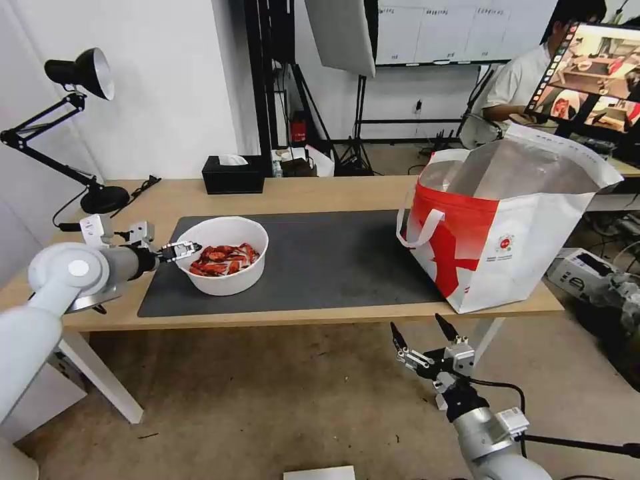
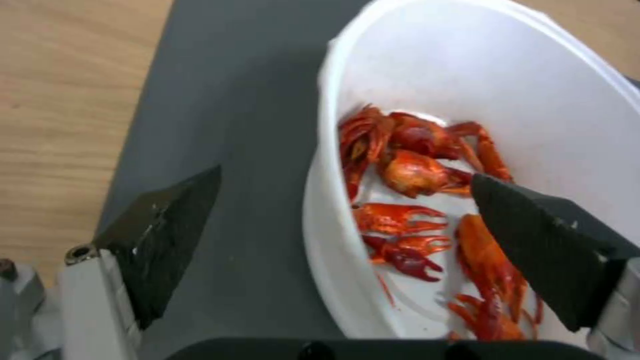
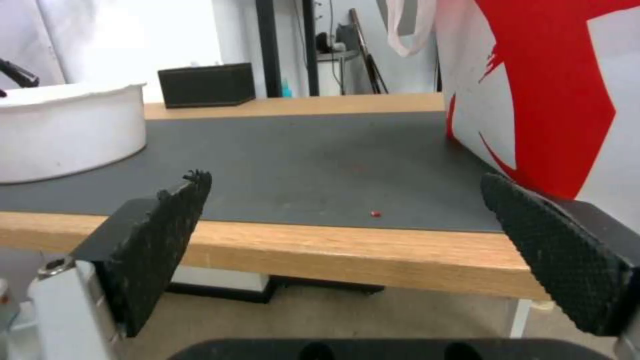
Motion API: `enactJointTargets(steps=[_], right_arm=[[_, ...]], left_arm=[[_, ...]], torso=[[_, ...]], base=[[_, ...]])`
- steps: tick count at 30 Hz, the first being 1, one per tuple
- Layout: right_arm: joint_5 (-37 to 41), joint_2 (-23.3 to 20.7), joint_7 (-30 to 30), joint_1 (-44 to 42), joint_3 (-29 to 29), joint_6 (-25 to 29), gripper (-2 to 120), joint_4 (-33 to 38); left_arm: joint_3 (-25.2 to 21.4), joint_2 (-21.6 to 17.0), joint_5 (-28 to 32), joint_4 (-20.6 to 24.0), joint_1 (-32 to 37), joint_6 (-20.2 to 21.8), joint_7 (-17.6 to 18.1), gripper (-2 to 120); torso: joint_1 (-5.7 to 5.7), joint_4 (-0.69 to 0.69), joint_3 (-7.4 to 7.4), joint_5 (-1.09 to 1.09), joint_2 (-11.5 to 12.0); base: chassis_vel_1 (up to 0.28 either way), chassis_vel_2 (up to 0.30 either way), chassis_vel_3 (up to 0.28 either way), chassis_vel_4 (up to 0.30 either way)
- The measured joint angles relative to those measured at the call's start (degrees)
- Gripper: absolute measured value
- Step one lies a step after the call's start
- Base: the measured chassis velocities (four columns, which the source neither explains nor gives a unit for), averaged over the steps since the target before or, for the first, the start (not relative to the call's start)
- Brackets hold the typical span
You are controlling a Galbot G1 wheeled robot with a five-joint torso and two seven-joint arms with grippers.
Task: Pick up the trash from the table and place it into the takeout bag.
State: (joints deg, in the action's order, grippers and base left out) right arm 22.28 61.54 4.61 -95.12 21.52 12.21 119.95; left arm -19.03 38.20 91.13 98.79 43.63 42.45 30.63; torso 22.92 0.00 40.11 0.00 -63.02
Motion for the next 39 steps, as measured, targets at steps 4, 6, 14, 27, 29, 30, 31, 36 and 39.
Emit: enactJointTargets(steps=[4,6,14,27,29,30,31,36,39], right_arm=[[0.00,0.00,0.00,0.00,0.00,0.00,100,0.00],[0.00,0.00,0.00,0.00,0.00,0.00,100,0.00],[0.00,0.00,0.00,0.00,0.00,0.00,100,0.00],[0.00,0.00,0.00,0.00,0.00,0.00,100,0.00],[0.00,0.00,0.00,0.00,0.00,0.00,100,0.00],[0.00,0.00,0.00,0.00,0.00,0.00,100,0.00],[0.00,0.00,0.00,0.00,0.00,0.00,100,0.00],[0.00,0.00,0.00,0.00,0.00,0.00,100,0.00],[0.00,0.00,0.00,0.00,0.00,0.00,100,0.00]], left_arm=[[0.57,0.43,0.64,-1.01,-0.56,-0.12,1.47,100],[0.74,0.50,0.71,-1.22,-0.57,-0.15,1.62,100],[1.28,0.88,1.07,-1.55,-0.32,-0.22,1.82,85],[1.52,0.52,3.24,-1.16,-0.12,-0.29,3.01,40],[1.52,0.74,3.41,-1.07,-0.02,-0.30,3.17,30],[1.52,0.90,3.43,-0.99,0.04,-0.30,3.31,27],[1.52,0.90,3.43,-0.99,0.04,-0.30,3.31,27],[0.68,1.53,4.38,0.50,0.11,-0.54,3.20,6],[0.48,1.55,4.64,1.34,-0.09,-1.38,3.06,0]], torso=[[0.00,0.00,0.00,0.01,0.00],[0.00,0.00,0.00,0.00,0.00],[0.00,0.00,0.00,0.00,-0.01],[-0.01,0.00,0.00,0.00,-0.01],[-0.01,0.00,0.00,0.00,-0.01],[-0.01,0.00,0.00,0.00,-0.01],[-0.01,0.00,0.00,0.00,-0.01],[-0.01,0.00,0.00,0.00,-0.01],[-0.01,0.00,0.00,0.01,-0.01]], base=[[0.000,0.000,0.000,0.000],[0.000,0.000,0.000,0.000],[0.000,0.000,0.000,0.000],[0.000,0.000,0.000,0.000],[0.000,0.000,0.000,0.000],[0.000,0.000,0.000,0.000],[0.000,0.000,0.000,0.000],[0.000,0.000,0.000,0.000],[0.000,0.000,0.000,0.000]])
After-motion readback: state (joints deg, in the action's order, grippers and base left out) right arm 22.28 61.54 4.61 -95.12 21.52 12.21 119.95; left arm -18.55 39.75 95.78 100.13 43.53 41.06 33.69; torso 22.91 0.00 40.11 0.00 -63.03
